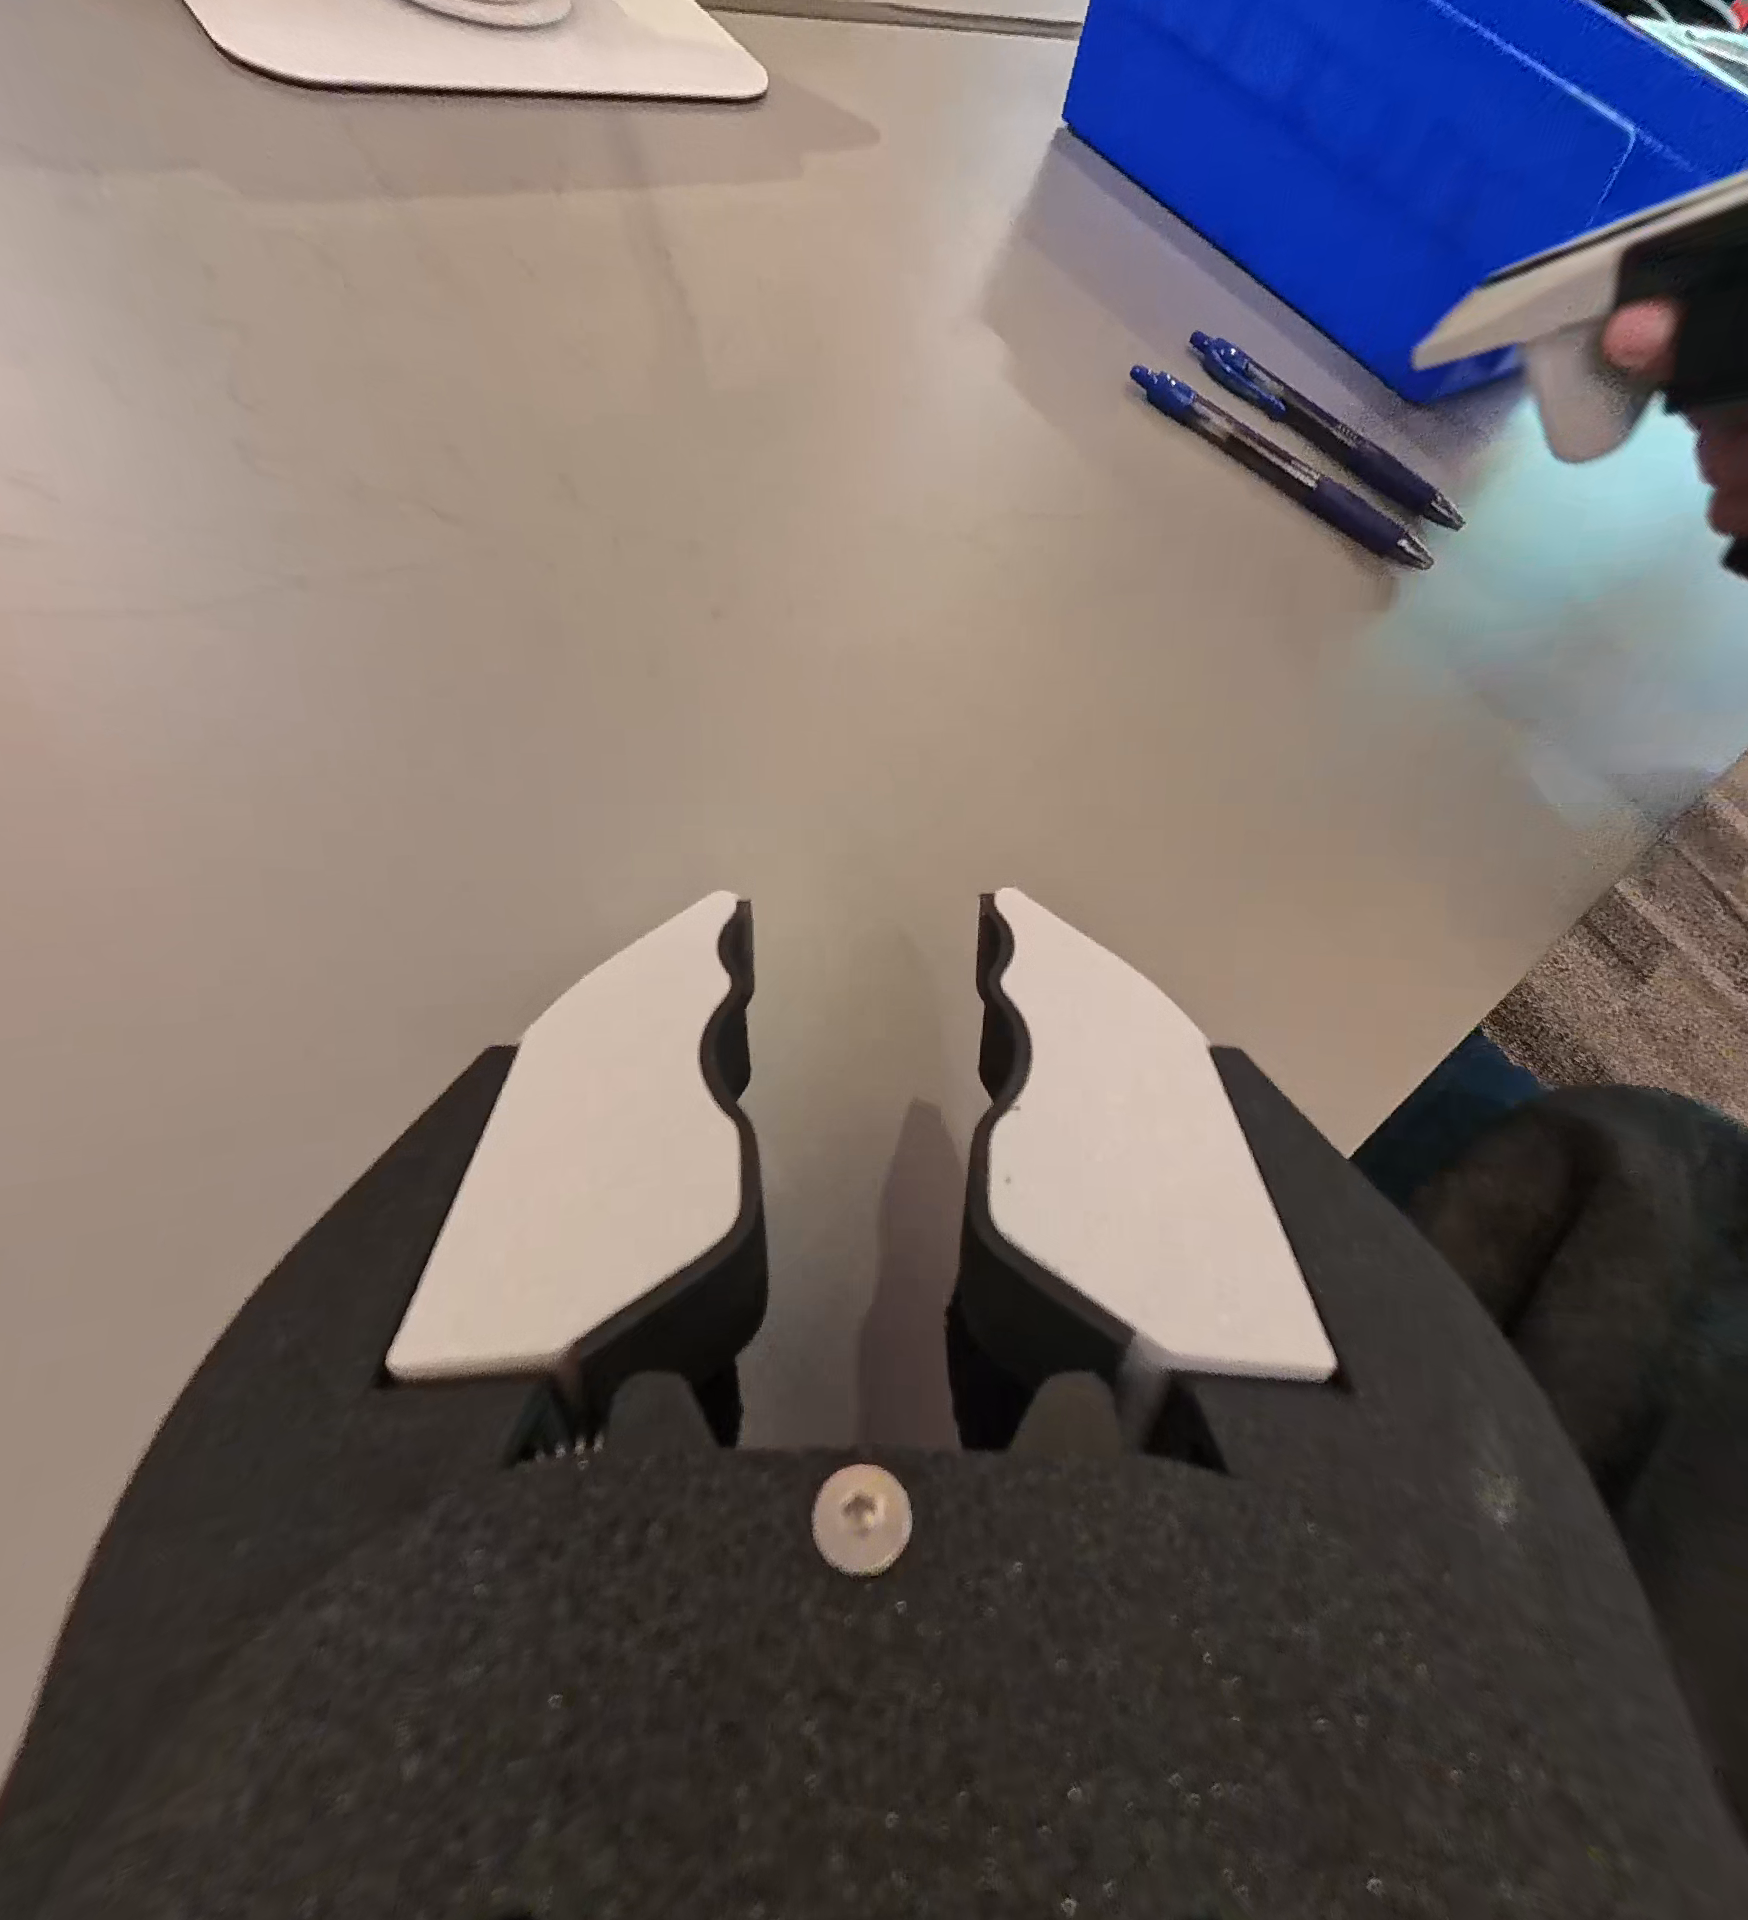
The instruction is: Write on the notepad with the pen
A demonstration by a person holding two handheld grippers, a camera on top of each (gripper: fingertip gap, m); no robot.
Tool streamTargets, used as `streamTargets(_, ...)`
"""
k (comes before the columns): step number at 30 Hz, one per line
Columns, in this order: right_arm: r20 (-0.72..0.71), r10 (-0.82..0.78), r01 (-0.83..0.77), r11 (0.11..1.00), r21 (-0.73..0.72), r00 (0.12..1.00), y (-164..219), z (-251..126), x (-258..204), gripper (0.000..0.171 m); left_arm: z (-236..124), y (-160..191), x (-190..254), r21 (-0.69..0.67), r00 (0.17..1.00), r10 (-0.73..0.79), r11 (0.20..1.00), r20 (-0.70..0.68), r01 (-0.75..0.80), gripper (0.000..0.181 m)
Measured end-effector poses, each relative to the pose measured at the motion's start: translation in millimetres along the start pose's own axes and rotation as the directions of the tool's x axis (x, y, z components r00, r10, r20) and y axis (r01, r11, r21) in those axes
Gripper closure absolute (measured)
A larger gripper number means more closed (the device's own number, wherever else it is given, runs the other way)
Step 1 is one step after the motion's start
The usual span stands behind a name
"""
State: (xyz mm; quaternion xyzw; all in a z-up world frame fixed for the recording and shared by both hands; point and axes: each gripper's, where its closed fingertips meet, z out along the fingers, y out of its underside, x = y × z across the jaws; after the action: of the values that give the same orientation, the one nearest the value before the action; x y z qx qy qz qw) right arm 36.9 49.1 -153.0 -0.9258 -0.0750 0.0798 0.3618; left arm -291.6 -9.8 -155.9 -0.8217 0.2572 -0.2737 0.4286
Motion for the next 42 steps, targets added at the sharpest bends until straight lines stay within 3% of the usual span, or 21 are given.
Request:
streamTargets(6,-0.105,-0.045,0.025,0.983,-0.182,0.993,13.1,44.3,26.2,0.136,-3.9,2.1,-2.1,-0.004,1.0,-0.013,1.0,-0.014,0.013,0.141)
streamTargets(7,-0.095,-0.032,0.016,0.986,-0.167,0.995,12.0,43.9,24.3,0.156,-4.5,1.7,-2.4,-0.002,1.0,-0.012,1.0,-0.014,0.012,0.141)
streamTargets(9,-0.094,-0.057,0.039,0.982,-0.183,0.994,13.9,40.2,23.5,0.161,-5.1,0.6,-2.4,0.001,1.0,-0.01,1.0,-0.017,0.01,0.141)
streamTargets(11,-0.082,-0.083,0.074,0.991,-0.112,0.993,-2.9,22.6,21.0,0.161,-4.2,0.2,-1.4,0.001,1.0,-0.01,1.0,-0.025,0.01,0.141)
streamTargets(14,-0.078,-0.043,0.052,0.993,0.11,0.996,-64.8,-38.6,36.4,0.161,-1.7,1.1,-0.4,-0.006,0.999,-0.012,1.0,-0.033,0.012,0.141)
streamTargets(16,-0.147,-0.037,0.065,0.98,0.187,0.988,-104.2,-77.8,72.3,0.162,-0.4,1.7,0.8,-0.012,0.999,-0.012,1.0,-0.037,0.011,0.141)
streamTargets(18,-0.22,-0.03,0.064,0.987,0.149,0.975,-127.6,-88.2,121.1,0.161,0.0,1.1,2.0,-0.01,0.999,-0.007,1.0,-0.037,0.007,0.141)
streamTargets(21,-0.194,0.044,-0.042,0.999,0.013,0.98,-132.4,-43.1,189.1,0.161,-0.1,1.1,3.7,-0.013,0.999,0.0,1.0,-0.033,0.0,0.141)
streamTargets(25,-0.214,0.092,-0.141,0.963,-0.231,0.973,-97.3,27.3,241.4,0.161,-1.1,0.0,5.2,-0.016,1.0,0.014,1.0,-0.019,-0.014,0.141)
streamTargets(33,-0.211,0.217,-0.28,0.897,-0.343,0.953,-55.7,70.4,250.8,0.161,2.5,-3.2,7.8,-0.027,0.999,0.039,0.999,-0.015,-0.039,0.14)
streamTargets(37,-0.231,0.189,-0.246,0.936,-0.253,0.954,-71.8,54.3,256.9,0.149,4.3,-1.8,11.0,-0.032,0.999,0.044,0.998,-0.028,-0.045,0.14)
streamTargets(39,-0.193,0.176,-0.198,0.975,-0.098,0.965,-106.3,21.6,242.5,0.148,3.9,-2.0,11.4,-0.031,0.999,0.046,0.998,-0.028,-0.047,0.141)
streamTargets(42,-0.146,0.043,-0.021,0.989,0.145,0.988,-156.0,-50.6,184.7,0.144,2.3,-4.0,10.9,-0.016,0.998,0.05,0.999,-0.025,-0.05,0.141)
